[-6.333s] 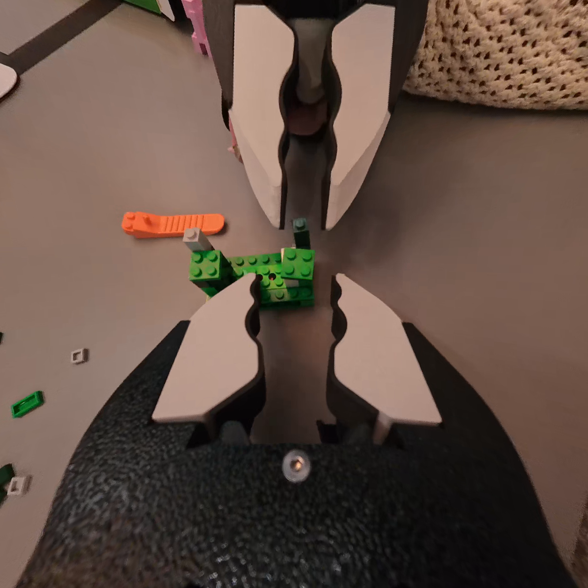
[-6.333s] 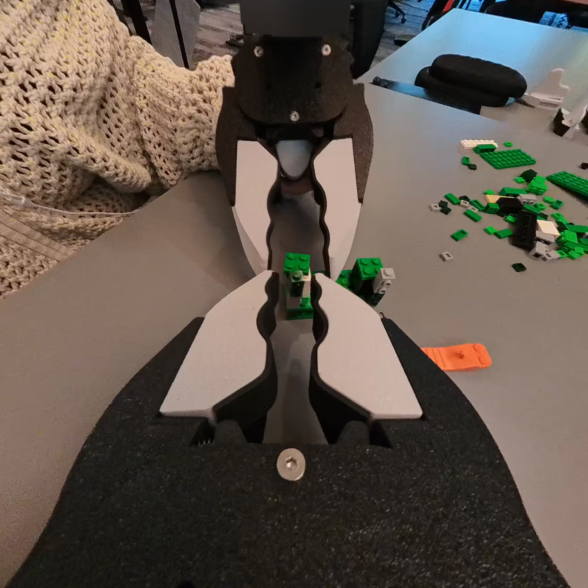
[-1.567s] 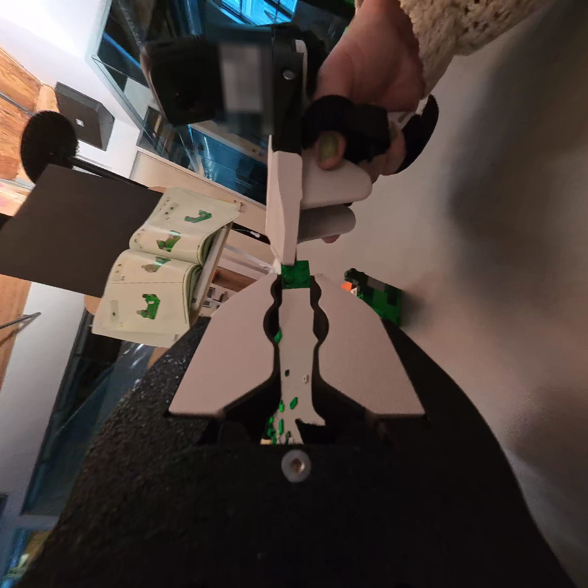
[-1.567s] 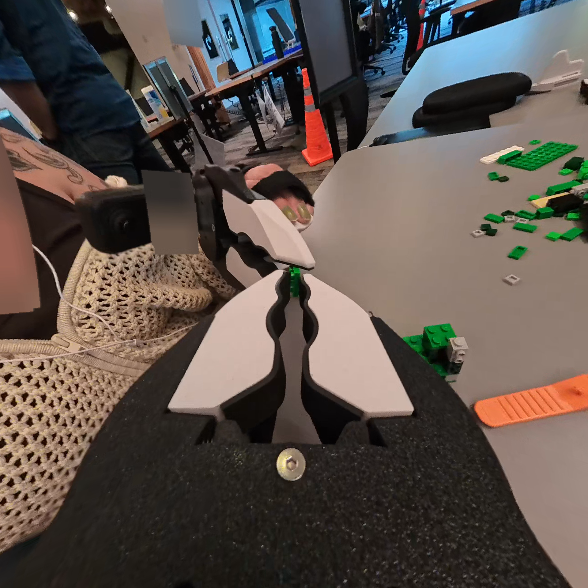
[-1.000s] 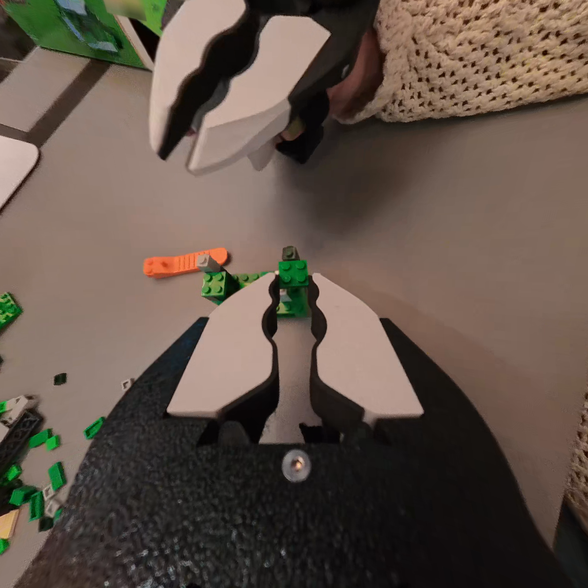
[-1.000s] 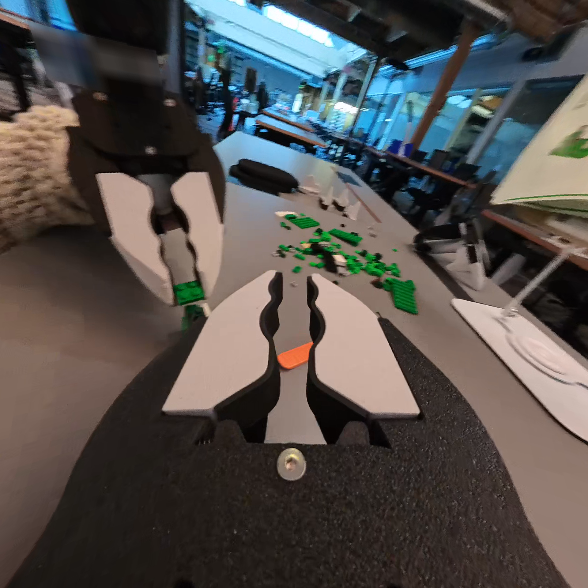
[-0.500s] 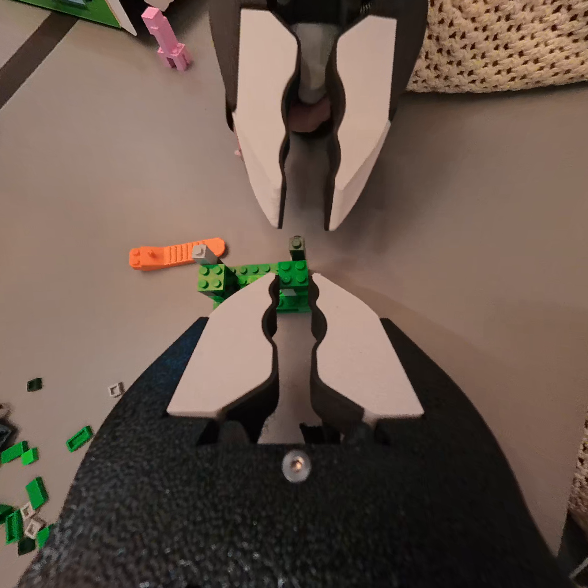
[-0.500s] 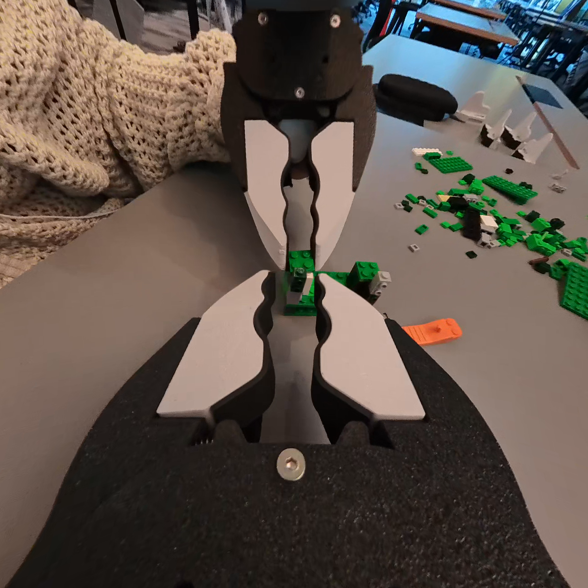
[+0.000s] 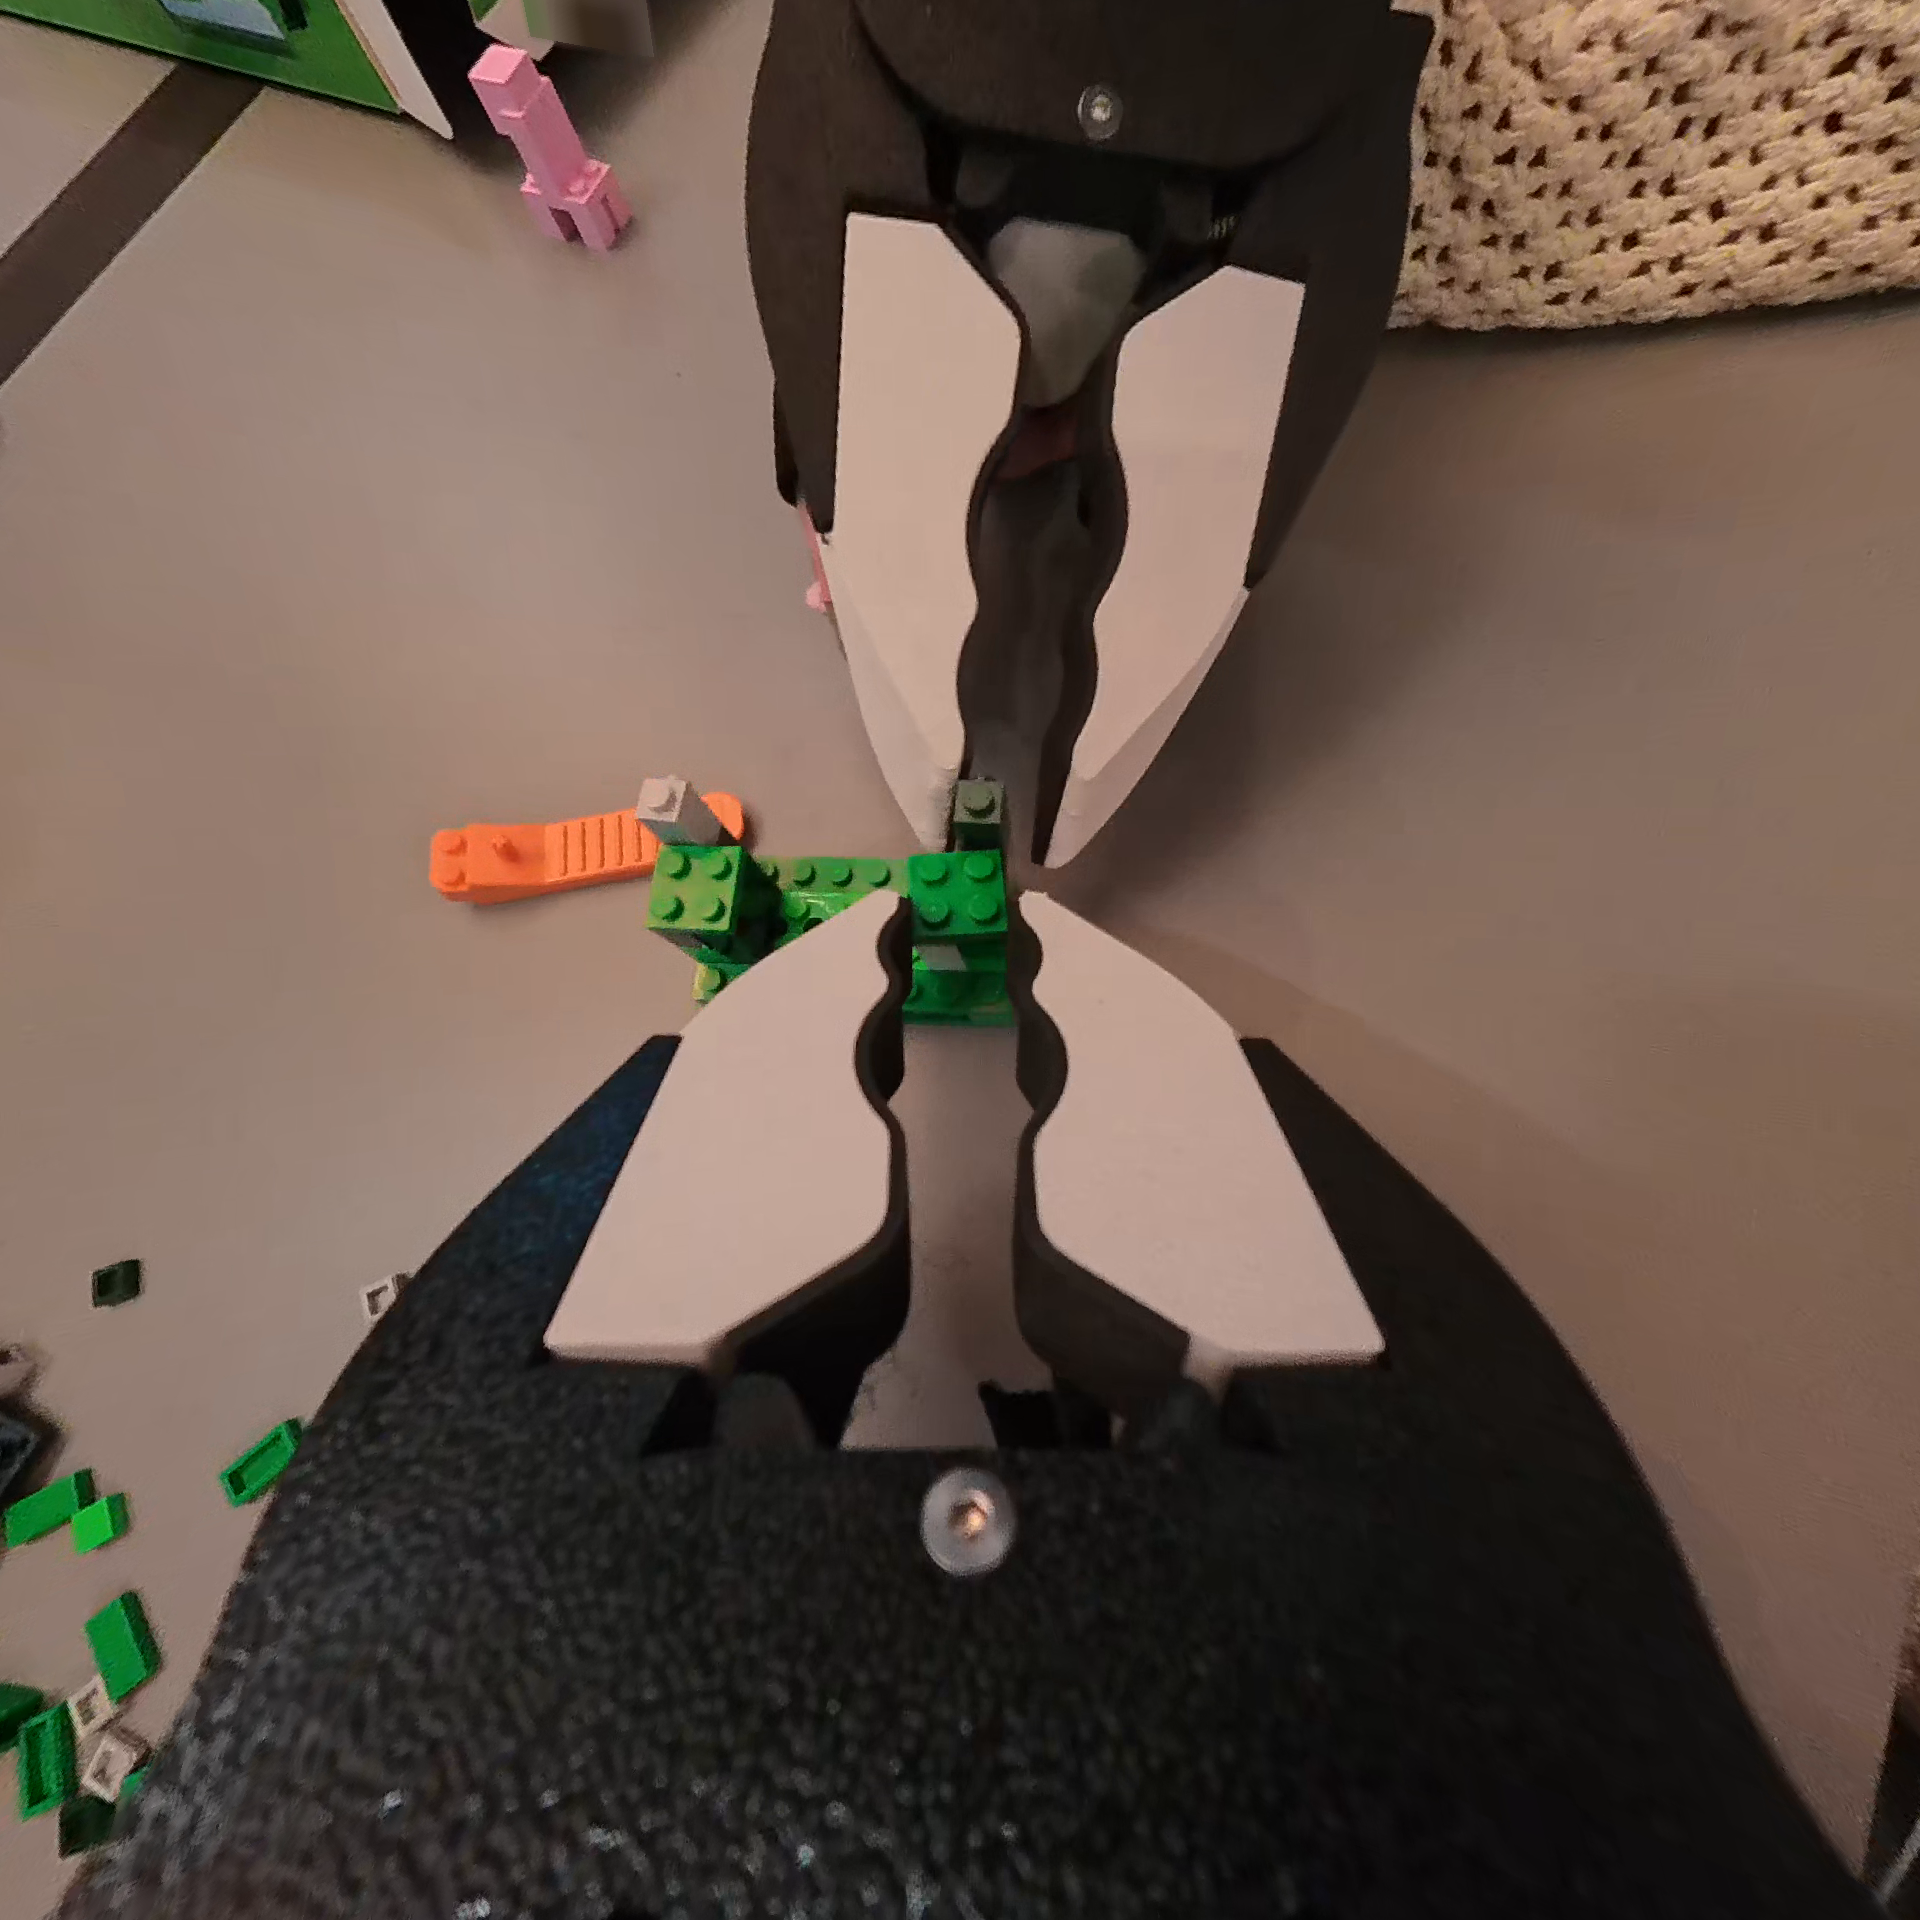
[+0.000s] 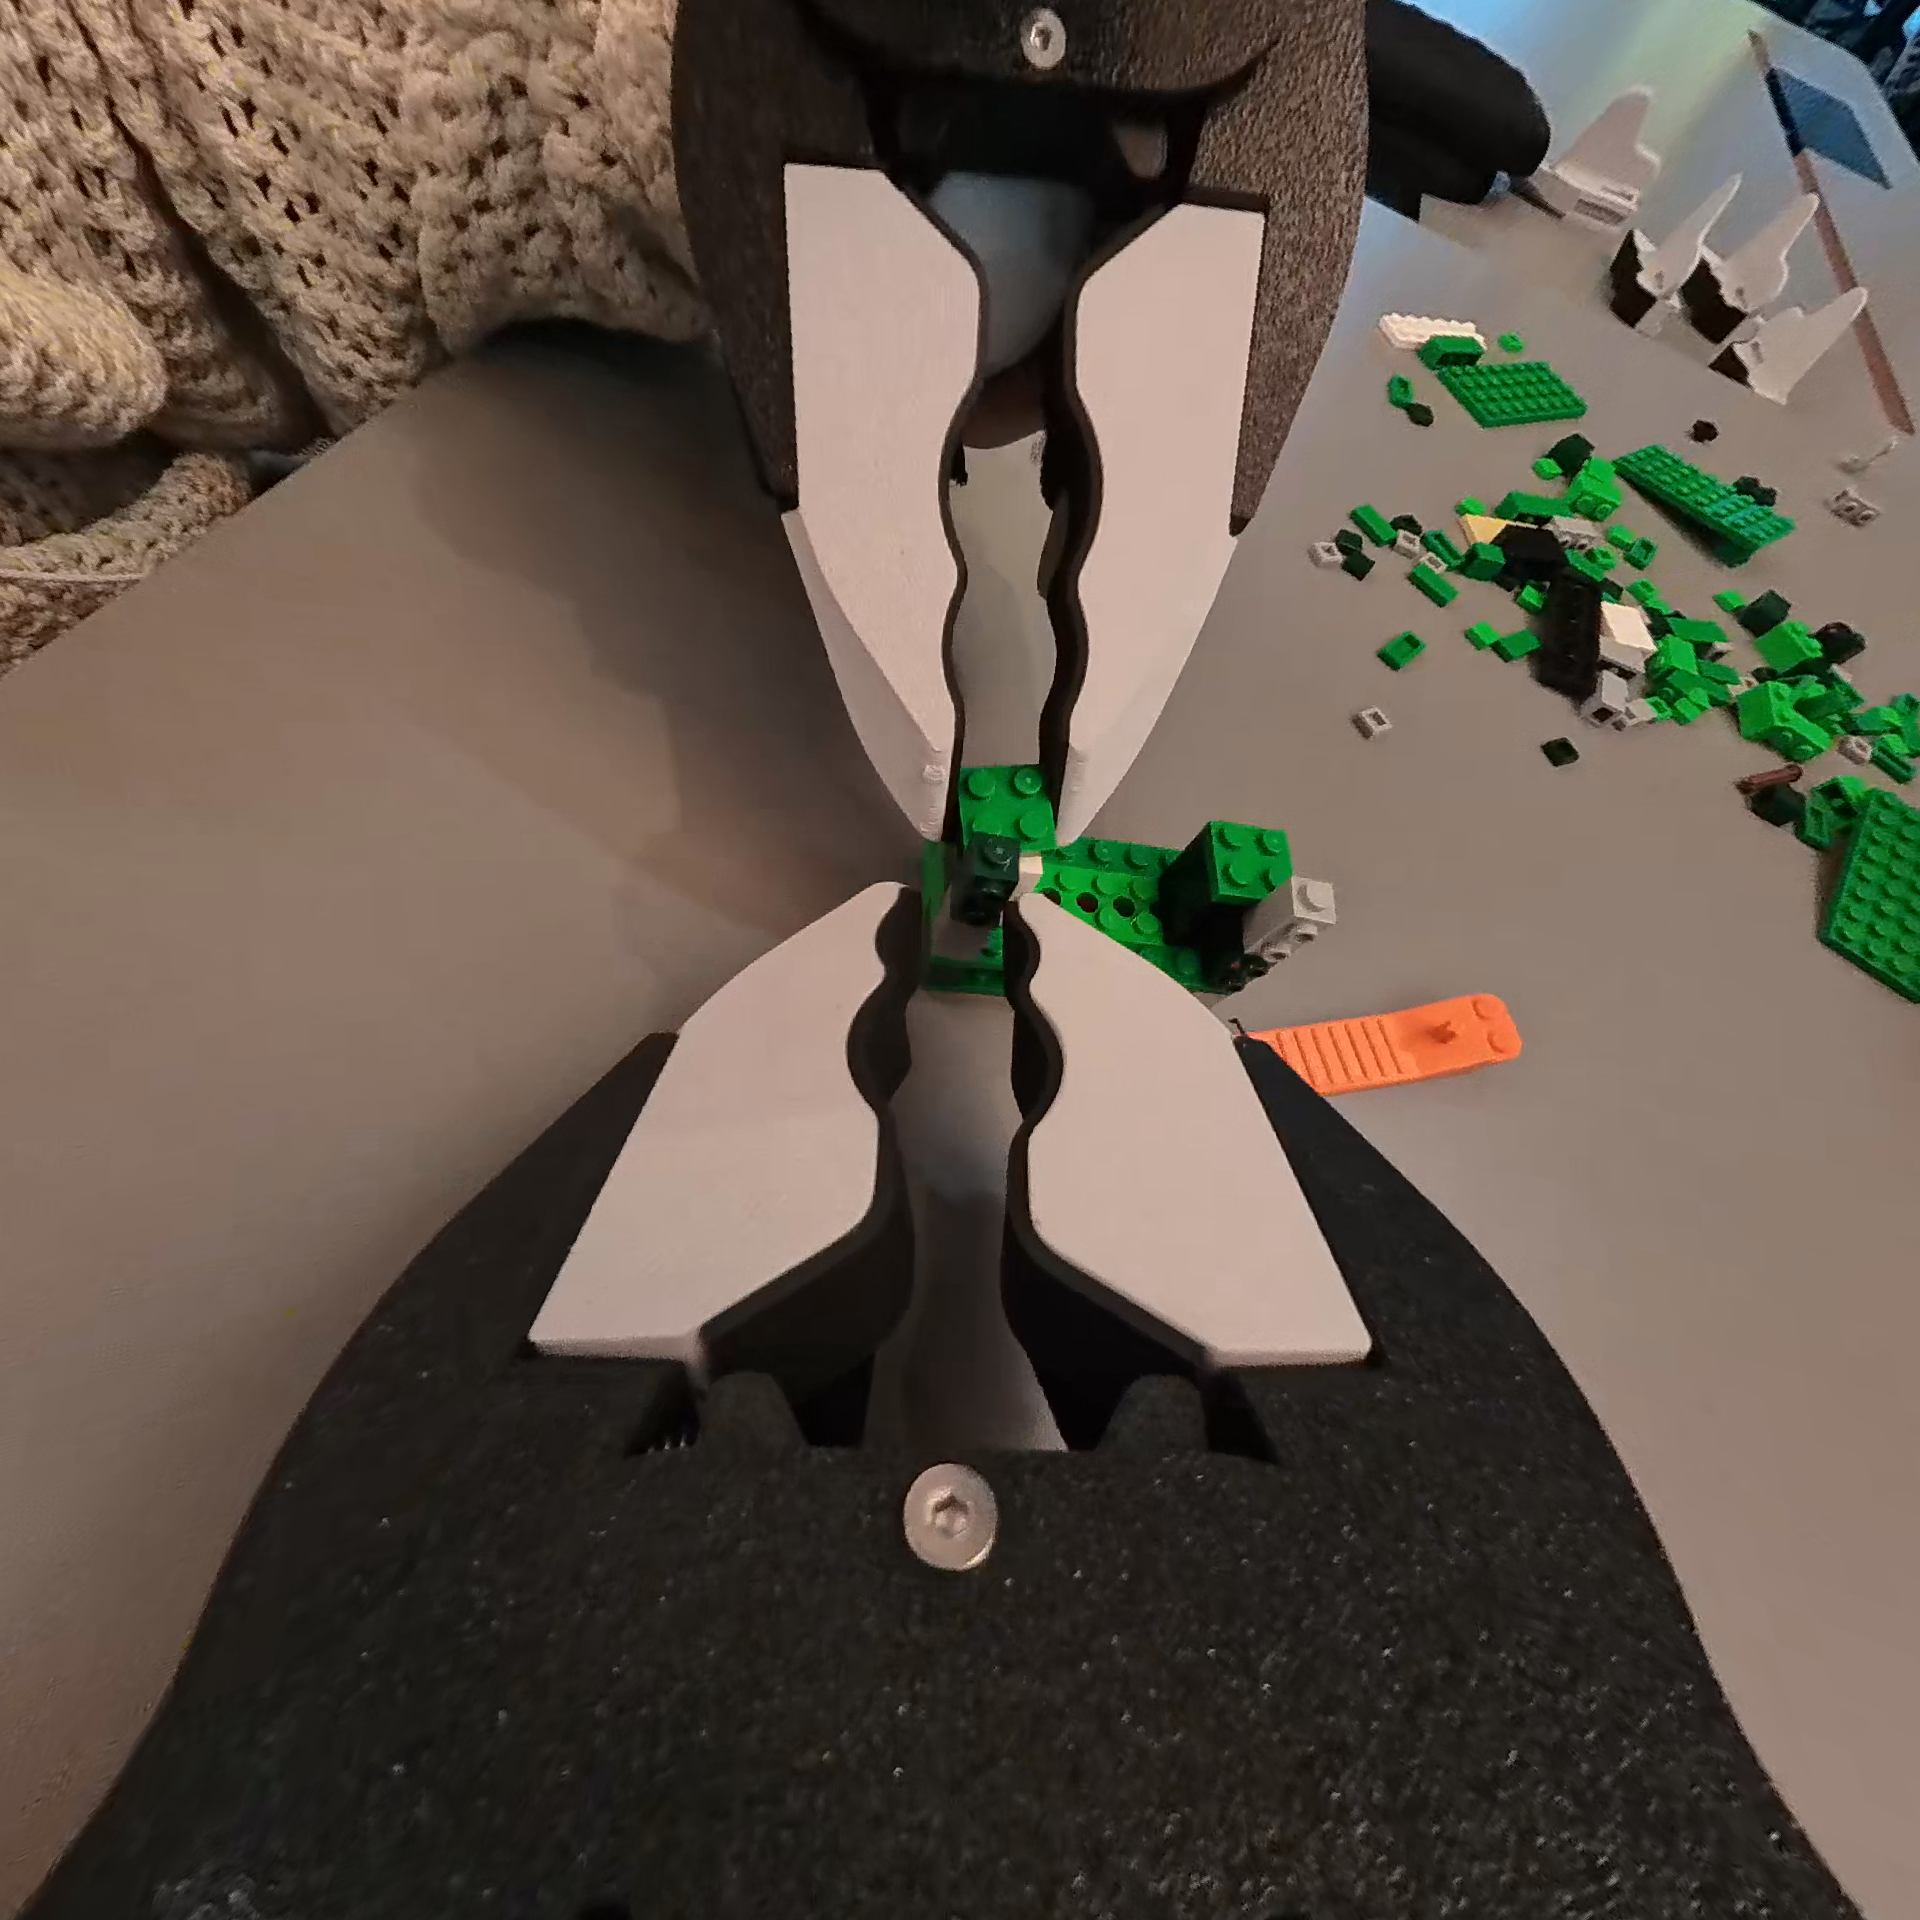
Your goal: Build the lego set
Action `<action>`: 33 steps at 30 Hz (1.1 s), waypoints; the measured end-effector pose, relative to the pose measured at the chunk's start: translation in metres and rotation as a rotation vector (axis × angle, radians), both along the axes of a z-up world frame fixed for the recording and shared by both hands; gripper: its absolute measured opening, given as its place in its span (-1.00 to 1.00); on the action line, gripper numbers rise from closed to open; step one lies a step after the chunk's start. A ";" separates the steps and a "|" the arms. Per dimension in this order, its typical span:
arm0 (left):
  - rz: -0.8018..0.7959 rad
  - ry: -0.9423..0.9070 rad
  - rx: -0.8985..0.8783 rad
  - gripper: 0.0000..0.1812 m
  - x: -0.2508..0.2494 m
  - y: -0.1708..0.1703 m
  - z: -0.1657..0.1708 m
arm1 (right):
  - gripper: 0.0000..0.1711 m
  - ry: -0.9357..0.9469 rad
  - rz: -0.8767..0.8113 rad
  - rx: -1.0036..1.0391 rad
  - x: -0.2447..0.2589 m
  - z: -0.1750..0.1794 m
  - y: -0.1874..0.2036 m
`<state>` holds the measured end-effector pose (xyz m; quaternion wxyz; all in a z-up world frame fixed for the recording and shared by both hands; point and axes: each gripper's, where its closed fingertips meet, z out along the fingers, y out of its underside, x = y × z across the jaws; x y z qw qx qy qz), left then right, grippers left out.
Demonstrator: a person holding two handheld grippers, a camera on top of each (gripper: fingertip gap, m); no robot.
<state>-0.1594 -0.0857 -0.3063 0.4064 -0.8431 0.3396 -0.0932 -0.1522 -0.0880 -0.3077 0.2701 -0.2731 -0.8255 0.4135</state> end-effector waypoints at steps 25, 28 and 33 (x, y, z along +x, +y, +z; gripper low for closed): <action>-0.089 -0.014 0.005 -0.57 -0.006 -0.008 -0.002 | -0.80 -0.022 -0.016 0.001 -0.001 -0.002 0.002; -0.063 -0.034 -0.016 -0.48 -0.011 -0.013 -0.008 | -0.74 -0.037 -0.001 -0.013 0.002 -0.002 0.003; 0.009 -0.060 -0.024 -0.06 -0.021 -0.010 -0.014 | -0.63 -0.051 0.016 -0.065 0.009 0.002 0.013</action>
